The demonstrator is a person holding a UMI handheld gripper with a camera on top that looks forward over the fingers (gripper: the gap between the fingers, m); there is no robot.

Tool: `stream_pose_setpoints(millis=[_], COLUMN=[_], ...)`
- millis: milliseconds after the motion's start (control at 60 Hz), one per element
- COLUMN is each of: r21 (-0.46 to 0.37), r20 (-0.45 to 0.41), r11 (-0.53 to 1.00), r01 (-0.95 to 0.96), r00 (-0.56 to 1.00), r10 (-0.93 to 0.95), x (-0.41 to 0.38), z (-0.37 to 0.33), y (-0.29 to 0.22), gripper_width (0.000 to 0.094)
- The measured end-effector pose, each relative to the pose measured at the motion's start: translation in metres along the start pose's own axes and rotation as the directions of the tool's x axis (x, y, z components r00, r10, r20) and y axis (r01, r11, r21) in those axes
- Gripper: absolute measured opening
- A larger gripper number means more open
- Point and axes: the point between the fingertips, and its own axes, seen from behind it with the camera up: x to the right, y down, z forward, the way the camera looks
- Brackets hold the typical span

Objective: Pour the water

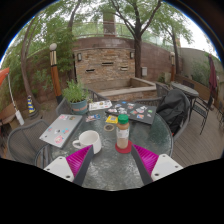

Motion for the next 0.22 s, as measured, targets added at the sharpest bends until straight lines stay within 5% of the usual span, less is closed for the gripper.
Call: stream_pose_setpoints(millis=[217], r21=[-0.026], r20=[0.024], r11=[0.997], r01=[0.074], r00=[0.997], r10=[-0.073], x=[-0.073], z=[-0.126], y=[0.005], gripper_width=[0.084])
